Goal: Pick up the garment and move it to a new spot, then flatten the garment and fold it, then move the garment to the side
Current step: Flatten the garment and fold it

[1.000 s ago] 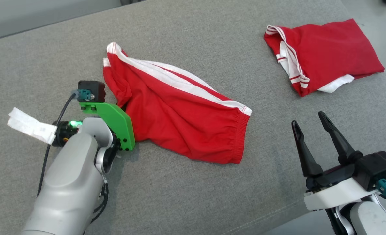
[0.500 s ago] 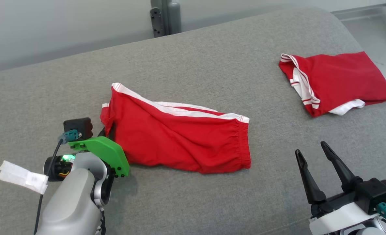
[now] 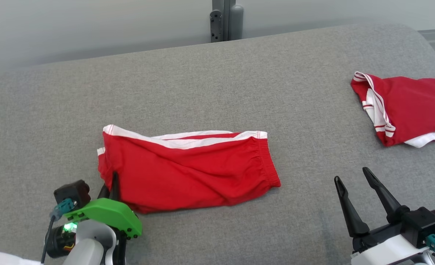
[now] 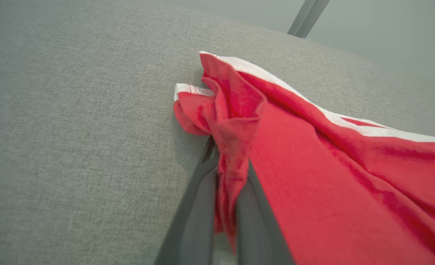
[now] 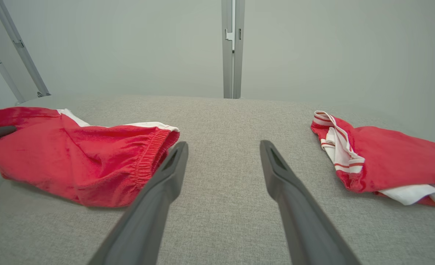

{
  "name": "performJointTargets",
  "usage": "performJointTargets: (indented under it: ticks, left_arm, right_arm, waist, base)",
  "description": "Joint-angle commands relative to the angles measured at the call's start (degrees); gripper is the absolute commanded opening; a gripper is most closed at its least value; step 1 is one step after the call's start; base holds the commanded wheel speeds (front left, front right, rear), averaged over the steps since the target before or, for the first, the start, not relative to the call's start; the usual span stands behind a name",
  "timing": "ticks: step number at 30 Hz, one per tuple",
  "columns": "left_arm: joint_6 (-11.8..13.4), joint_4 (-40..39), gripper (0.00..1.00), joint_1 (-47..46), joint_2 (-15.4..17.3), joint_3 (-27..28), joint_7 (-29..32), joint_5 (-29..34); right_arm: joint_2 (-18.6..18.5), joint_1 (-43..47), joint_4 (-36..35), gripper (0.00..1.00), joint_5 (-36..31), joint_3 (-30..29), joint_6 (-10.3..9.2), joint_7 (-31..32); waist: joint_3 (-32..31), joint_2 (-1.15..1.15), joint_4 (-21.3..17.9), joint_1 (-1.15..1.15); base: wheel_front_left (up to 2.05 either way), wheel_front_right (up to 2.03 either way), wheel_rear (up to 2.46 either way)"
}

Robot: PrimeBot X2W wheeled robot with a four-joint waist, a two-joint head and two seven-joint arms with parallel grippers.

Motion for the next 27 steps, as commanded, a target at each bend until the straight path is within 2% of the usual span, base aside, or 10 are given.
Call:
performJointTargets:
  ticks: [1, 8, 9, 10, 11, 13, 16, 21, 27]
  left_arm:
    - [0.9, -1.5, 0.0, 2.0, 0.3, 0.8, -1.0, -0.8]
    - [2.7, -6.5, 0.0, 6.9, 0.7, -0.3, -0.7, 0.0]
    - [2.4, -7.0, 0.18, 7.0, 0.7, -0.7, -0.9, 0.3]
    - [2.4, -7.5, 0.49, 7.0, 0.4, -0.5, -1.9, 0.5]
    - [2.8, -7.5, 1.0, 7.1, 0.7, -0.8, -2.4, 1.2]
    - [2.9, -8.2, 1.0, 7.4, 1.2, -1.3, -4.8, 2.9]
    - [4.4, -9.5, 1.0, 9.2, 2.6, -1.7, -8.8, 7.0]
    - [5.3, -13.5, 1.0, 14.5, 3.8, -0.6, -10.9, 12.4]
    - [2.6, -20.0, 1.0, 21.3, 0.9, 5.5, -10.9, 18.3]
  right_arm:
    - [-0.2, 0.3, 0.0, 1.0, 0.1, -0.1, -0.01, -0.1]
    - [-0.5, -0.7, 0.5, 1.0, 0.2, 0.1, -0.01, -0.1]
    - [-0.6, -0.9, 0.6, 1.0, 0.2, 0.1, -0.01, -0.1]
    - [-0.6, -1.0, 0.7, 1.0, 0.2, 0.1, -0.01, -0.1]
    - [-0.7, -1.1, 0.8, 1.0, 0.2, 0.3, -0.01, -0.1]
    - [-0.8, -1.4, 0.8, 1.0, 0.1, 0.5, -0.01, -0.2]
    - [-0.8, -1.6, 0.2, 1.0, -0.2, 0.3, -0.01, -0.1]
    - [-0.3, -0.8, -0.8, 1.0, -0.7, -1.0, -0.01, -0.1]
    - [0.4, 0.8, -1.2, 1.0, -1.7, -2.7, -0.01, -0.1]
  waist:
    - [0.3, 0.0, 0.8, 0.0]
    - [0.6, 0.0, 2.5, 0.0]
    - [0.5, 0.0, 2.7, 0.0]
    - [0.5, 0.0, 2.9, 0.0]
    - [0.4, 0.0, 3.0, 0.0]
    - [0.0, 0.0, 3.1, 0.0]
    - [-1.0, 0.0, 2.8, 0.0]
    - [-2.5, 0.0, 2.5, 0.0]
    - [-4.6, 0.0, 2.6, 0.0]
  base:
    - [0.0, 0.0, 0.0]
    - [0.0, 0.0, 0.0]
    - [0.0, 0.0, 0.0]
    - [0.0, 0.0, 0.0]
    - [0.0, 0.0, 0.0]
    - [0.0, 0.0, 0.0]
    - [0.0, 0.0, 0.0]
    - [0.0, 0.0, 0.0]
    - [0.0, 0.0, 0.0]
